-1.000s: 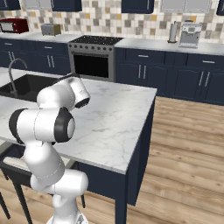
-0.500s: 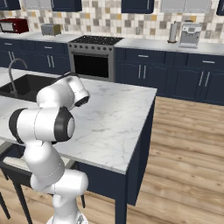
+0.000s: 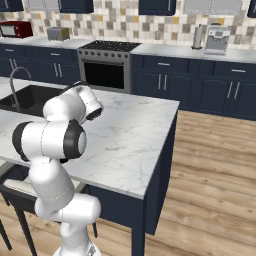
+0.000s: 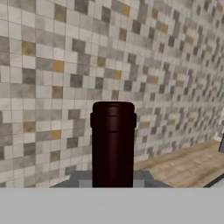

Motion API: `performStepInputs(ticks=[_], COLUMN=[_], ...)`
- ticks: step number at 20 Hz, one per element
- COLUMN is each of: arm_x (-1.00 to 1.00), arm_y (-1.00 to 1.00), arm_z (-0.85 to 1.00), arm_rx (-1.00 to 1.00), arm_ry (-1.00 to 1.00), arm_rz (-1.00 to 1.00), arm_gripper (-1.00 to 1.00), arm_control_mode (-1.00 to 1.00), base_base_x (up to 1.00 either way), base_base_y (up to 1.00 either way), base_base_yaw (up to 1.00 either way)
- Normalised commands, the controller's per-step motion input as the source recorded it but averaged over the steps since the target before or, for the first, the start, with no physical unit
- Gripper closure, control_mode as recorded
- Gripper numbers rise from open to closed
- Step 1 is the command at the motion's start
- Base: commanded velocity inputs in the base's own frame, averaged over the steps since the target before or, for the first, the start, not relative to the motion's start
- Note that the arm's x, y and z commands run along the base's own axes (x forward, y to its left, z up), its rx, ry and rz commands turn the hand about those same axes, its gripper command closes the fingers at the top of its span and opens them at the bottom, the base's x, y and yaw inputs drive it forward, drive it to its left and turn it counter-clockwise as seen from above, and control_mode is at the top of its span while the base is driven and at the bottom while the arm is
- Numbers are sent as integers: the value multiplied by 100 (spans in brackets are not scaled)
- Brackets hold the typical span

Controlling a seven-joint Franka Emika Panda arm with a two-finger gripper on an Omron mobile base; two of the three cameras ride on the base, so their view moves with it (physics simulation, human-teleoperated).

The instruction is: There is a wine glass and glass cup on the dining counter. Place the wine bottle next to the wine glass and the juice bottle next to the glass cup.

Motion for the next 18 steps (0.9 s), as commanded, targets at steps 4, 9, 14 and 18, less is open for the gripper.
performStepInputs(ticks=[4, 9, 14, 18], arm_x=[21, 15, 9, 10], arm_y=[3, 8, 16, 15], arm_z=[-7, -8, -8, -7], arm_rx=[0, 0, 0, 1], arm_ry=[0, -3, -1, -2], arm_rz=[0, 0, 0, 0], arm_gripper=[100, 100, 100, 100], arm_control_mode=[-100, -100, -100, -100], base_base_x=[0, 0, 0, 0], base_base_y=[0, 0, 0, 0], base_base_yaw=[0, 0, 0, 0])
